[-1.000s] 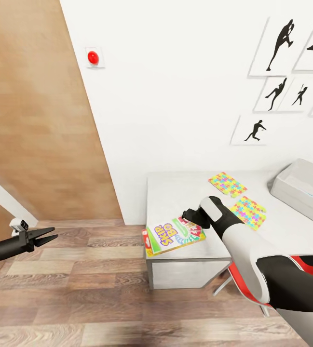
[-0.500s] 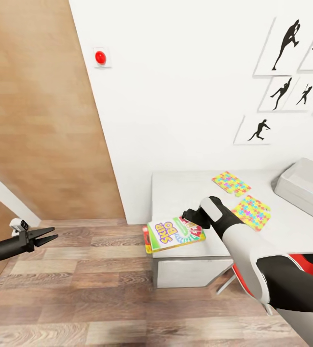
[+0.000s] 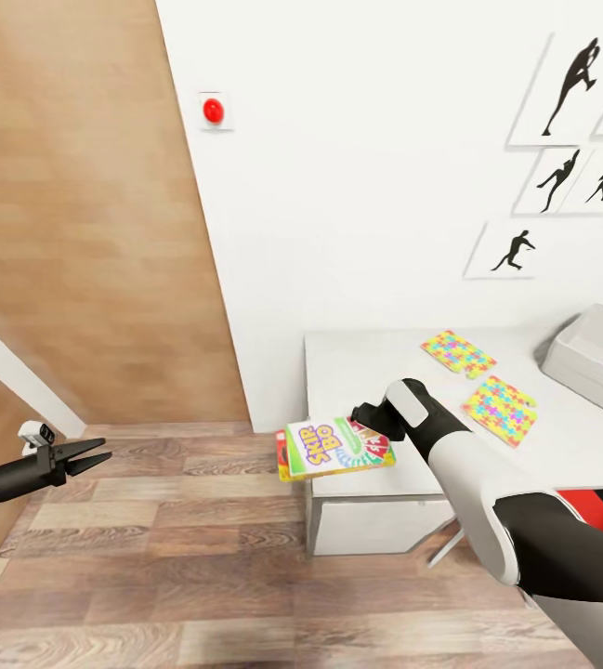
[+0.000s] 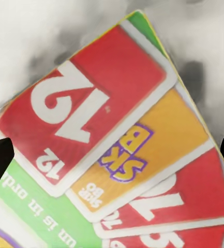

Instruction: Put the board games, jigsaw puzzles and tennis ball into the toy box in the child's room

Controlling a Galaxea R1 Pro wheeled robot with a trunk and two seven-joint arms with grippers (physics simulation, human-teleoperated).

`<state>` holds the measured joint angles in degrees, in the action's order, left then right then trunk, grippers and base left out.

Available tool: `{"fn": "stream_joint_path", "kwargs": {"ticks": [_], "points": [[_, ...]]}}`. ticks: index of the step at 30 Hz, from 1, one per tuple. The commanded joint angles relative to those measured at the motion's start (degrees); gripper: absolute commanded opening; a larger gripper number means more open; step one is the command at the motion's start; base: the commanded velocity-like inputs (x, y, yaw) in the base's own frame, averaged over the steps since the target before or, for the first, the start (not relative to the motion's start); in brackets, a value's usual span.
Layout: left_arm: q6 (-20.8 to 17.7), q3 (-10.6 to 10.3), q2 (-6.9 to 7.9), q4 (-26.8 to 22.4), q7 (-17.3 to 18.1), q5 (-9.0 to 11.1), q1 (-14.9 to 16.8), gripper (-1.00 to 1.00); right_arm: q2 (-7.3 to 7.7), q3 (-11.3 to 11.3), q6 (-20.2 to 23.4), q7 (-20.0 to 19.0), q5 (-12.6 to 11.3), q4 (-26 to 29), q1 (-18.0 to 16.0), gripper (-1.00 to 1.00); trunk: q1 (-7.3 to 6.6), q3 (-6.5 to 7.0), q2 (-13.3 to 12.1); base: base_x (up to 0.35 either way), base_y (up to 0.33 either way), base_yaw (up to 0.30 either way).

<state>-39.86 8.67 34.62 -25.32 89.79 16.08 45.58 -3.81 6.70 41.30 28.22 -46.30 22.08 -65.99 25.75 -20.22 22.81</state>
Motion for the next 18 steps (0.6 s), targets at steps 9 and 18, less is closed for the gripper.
{"fn": "stream_joint_path", "kwargs": {"ticks": [9,18], "points": [[-0.6,0.0,0.01,0.0,0.2,0.0,0.0,1.0,0.08,0.4,0.1,0.5,-0.6,0.1,0.0,1.0,0.03,-0.1,0.1,0.0,0.055,0.0],[-0.5,0.0,0.01,0.0,0.2,0.1,0.1,1.0,0.16,0.4,-0.1,0.5,-0.5,0.1,1.3,1.0,0.03,-0.1,0.1,0.0,0.034,0.0]]}}
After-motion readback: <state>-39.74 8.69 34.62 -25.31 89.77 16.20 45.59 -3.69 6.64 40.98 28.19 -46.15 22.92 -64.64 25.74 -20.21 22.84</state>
